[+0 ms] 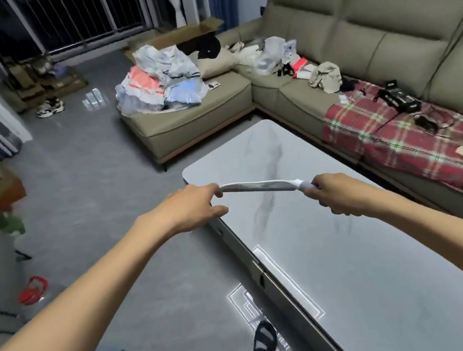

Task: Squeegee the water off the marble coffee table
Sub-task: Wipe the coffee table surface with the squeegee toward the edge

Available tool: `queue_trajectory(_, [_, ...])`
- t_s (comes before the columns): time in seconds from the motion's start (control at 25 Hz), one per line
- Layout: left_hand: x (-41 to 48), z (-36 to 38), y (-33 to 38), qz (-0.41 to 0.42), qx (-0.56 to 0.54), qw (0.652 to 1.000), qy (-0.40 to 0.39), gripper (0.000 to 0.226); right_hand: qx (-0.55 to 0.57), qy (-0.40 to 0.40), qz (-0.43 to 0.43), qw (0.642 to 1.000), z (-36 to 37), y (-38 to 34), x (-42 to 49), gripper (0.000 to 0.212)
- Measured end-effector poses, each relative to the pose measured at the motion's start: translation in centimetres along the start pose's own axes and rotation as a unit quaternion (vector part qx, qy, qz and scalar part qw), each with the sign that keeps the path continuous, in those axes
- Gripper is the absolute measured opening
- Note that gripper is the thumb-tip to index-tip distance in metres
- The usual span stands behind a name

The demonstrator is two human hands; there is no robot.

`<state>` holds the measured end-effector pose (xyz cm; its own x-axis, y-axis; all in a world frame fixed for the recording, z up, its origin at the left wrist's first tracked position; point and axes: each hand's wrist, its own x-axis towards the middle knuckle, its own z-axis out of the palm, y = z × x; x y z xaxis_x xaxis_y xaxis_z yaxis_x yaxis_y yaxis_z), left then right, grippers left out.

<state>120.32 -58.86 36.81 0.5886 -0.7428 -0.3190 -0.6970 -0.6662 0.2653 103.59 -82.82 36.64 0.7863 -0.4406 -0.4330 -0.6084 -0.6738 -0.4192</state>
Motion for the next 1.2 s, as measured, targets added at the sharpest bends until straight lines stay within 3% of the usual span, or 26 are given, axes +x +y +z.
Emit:
queue_trajectory(0.24, [19.5,-3.7,-6.4,-0.034,0.014,0.994,-0.100,0.046,0.075,-0.046,0.051,0.995,-3.4,-0.6,19.8,0.045])
queue_trajectory(0.36, [28.5,-7.8,-8.6,-0.032,0.013,0.996,-0.085,0.045,0.099,-0.022,0.062,0.993,-8.0,-1.6,28.0,0.053])
queue_trajectory(0.56, [41.9,-9.5,-10.9,0.003,-0.033,0.992,-0.119,0.041,0.112,0.010,0.123,0.986,-10.6,-1.0,38.4,0.034])
queue_trajectory(0.76, [59.2,-3.8,-16.9,0.040,-0.010,0.979,-0.200,0.047,0.204,0.035,0.235,0.949,-5.3,0.1,50.3,0.037])
queue_trajectory(0.88, [68.2,2.3,-20.9,0.049,0.032,0.948,-0.313,0.067,0.284,0.042,0.296,0.911,-0.1,0.2,57.8,0.036])
queue_trajectory(0.96, [73.8,6.7,-23.9,0.026,0.055,0.936,-0.347,0.080,0.292,0.037,0.308,0.905,2.8,0.3,63.8,0.037])
queue_trajectory(1.08, [81.5,12.2,-27.0,0.018,0.085,0.944,-0.319,0.088,0.212,0.088,0.281,0.932,3.9,2.0,73.2,0.040])
queue_trajectory(1.2, [86.9,16.3,-28.2,0.055,0.088,0.963,-0.250,0.085,0.166,0.127,0.269,0.940,2.3,4.8,81.9,0.024])
